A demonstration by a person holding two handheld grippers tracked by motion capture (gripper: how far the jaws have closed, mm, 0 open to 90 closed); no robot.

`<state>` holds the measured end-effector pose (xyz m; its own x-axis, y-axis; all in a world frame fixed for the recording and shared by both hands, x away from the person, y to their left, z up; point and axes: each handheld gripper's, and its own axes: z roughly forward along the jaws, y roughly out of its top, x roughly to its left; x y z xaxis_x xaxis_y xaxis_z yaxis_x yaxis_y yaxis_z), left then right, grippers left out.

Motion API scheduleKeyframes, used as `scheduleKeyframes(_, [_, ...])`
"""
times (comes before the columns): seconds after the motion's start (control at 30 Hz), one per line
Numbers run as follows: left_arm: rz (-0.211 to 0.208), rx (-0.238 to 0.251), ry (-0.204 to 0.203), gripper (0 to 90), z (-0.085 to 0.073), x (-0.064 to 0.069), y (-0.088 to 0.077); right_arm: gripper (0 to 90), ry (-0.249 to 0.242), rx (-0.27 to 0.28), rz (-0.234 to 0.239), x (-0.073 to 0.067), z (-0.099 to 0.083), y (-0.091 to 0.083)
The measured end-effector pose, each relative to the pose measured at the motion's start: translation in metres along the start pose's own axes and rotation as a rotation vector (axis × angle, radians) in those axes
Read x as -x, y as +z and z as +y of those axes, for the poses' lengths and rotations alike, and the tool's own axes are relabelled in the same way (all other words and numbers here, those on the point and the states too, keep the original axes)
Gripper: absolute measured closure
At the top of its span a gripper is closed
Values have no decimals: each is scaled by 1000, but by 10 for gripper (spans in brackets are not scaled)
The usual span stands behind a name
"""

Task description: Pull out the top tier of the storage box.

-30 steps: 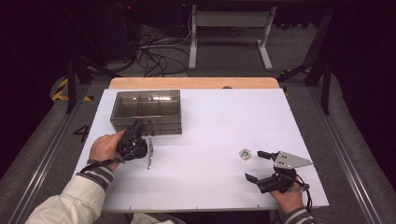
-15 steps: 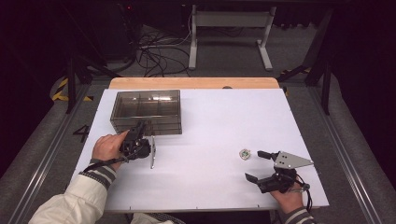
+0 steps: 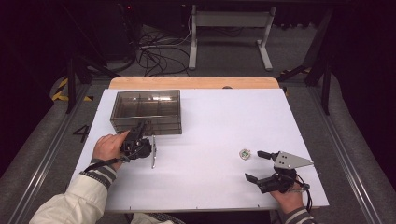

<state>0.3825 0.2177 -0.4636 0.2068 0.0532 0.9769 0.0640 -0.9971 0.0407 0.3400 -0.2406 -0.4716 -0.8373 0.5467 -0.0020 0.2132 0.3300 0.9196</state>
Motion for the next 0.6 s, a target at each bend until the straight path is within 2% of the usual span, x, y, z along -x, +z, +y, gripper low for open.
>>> scheduleKeyframes(0.27, [-13,6,-5,793,0,-3,-9,44,0,0,1,0,0,0])
scheduleKeyframes(0.3, [-26,0,-13,792,0,-5,-12,44,1,0,1,0,0,0])
scheduleKeyframes(0.5, [-41,2,-33,789,1,-5,-18,44,2,0,2,0,0,0])
scheduleKeyframes(0.53, [-59,12,-34,785,0,-6,-19,44,2,0,2,0,0,0])
scheduleKeyframes(0.6, [-67,8,-35,764,0,-6,-20,44,1,-1,2,0,0,0])
